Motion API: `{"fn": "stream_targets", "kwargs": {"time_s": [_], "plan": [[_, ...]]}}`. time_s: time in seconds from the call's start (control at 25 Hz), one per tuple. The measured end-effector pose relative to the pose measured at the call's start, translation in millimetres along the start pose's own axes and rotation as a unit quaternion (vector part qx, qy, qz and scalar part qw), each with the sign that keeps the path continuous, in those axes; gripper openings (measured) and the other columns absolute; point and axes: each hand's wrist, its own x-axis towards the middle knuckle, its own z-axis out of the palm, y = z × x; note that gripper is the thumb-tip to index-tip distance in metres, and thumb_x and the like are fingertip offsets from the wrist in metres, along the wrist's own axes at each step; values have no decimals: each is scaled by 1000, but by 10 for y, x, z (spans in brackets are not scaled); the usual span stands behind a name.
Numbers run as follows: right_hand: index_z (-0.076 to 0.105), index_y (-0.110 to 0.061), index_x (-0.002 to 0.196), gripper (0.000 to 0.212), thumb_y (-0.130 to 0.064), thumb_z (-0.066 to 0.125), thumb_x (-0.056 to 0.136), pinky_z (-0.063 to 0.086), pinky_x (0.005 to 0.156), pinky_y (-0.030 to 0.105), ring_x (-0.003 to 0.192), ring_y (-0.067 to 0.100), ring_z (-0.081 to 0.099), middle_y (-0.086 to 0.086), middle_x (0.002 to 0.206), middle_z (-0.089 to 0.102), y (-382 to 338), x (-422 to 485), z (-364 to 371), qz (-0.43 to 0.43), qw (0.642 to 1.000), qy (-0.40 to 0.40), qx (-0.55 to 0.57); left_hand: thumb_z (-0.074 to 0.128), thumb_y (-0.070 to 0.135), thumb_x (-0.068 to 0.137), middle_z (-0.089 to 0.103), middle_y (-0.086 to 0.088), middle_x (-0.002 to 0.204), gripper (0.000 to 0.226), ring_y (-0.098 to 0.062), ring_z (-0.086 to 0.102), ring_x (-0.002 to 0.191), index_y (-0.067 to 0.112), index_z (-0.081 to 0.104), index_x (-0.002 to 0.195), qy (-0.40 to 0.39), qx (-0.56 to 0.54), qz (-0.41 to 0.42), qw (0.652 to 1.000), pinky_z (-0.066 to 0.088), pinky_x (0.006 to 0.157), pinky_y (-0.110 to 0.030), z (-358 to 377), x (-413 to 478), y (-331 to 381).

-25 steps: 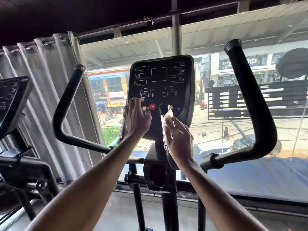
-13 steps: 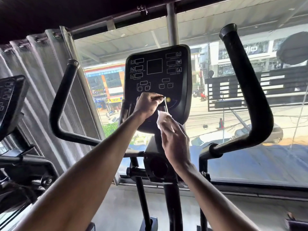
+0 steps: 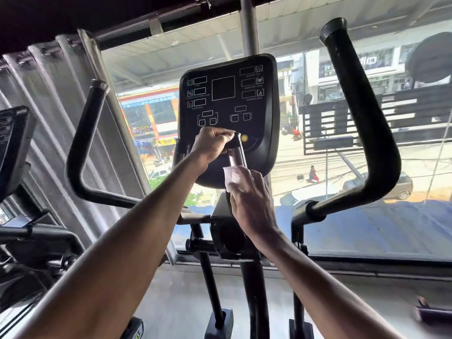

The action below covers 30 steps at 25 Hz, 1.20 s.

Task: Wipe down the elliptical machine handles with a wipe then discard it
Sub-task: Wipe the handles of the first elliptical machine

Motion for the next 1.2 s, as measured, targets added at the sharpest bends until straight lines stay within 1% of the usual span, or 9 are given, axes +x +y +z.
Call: {"fn": "stream_targets", "kwargs": {"time_s": [0.2,0.32,0.4,0.48,0.56,0.76,0.96,1.12,1.2], "plan": [[74,-16,116,24,-15,67,93,60,80,28,92,8,71,-1,115,74,47,261,-37,235,938,106,230,70,28,93,78,8,101,18,-10,71,106,24,81,107,30,28,3,999,54,104,-35,32,-50,0],[79,-12,97,23,-25,61,100,46,52,17,52,-10,57,-18,59,67,110,218,-97,322,885,42,333,66,23,97,75,11,99,20,-7,69,105,19,79,112,50,25,20,998,52,106,-32,72,-117,27],[77,-13,76,32,-30,62,99,44,48,16,44,-5,54,-17,48,59,186,325,-135,421,765,-34,486,64,21,99,76,9,103,21,-5,68,103,17,78,114,68,23,22,997,52,105,-30,115,-154,37],[82,-18,90,21,-33,68,94,60,74,31,75,12,73,-5,78,77,269,390,-76,464,673,-47,575,63,23,100,76,8,108,22,-6,67,104,18,78,116,80,36,28,996,51,104,-31,144,-165,19],[80,-13,104,18,-24,71,93,58,77,33,84,15,73,-1,92,79,305,330,8,434,702,2,565,63,25,100,77,6,109,24,-8,68,106,18,77,117,84,42,36,995,51,105,-32,144,-179,3],[75,0,75,28,-19,69,95,34,53,22,51,6,48,0,55,64,340,250,52,372,790,45,484,63,24,100,76,7,106,24,-8,66,108,18,77,118,94,56,43,993,50,101,-25,162,-192,22],[74,-6,112,25,-24,66,97,56,70,12,73,-22,61,-1,101,76,143,-1,-32,310,874,65,368,63,24,100,73,11,104,25,-3,65,102,17,76,120,100,65,39,992,46,83,-3,184,-174,-5],[68,-13,129,32,-16,67,97,55,97,26,115,9,65,6,128,67,25,-259,27,169,951,123,226,64,28,97,77,8,102,24,-13,72,102,20,78,115,94,37,33,994,57,97,-37,186,-151,-42],[65,-17,134,37,-16,66,97,56,96,32,119,21,64,10,132,66,31,-357,36,140,966,122,182,64,27,98,76,9,98,23,-13,72,101,20,78,114,95,37,29,994,57,98,-39,190,-166,-29]]}}
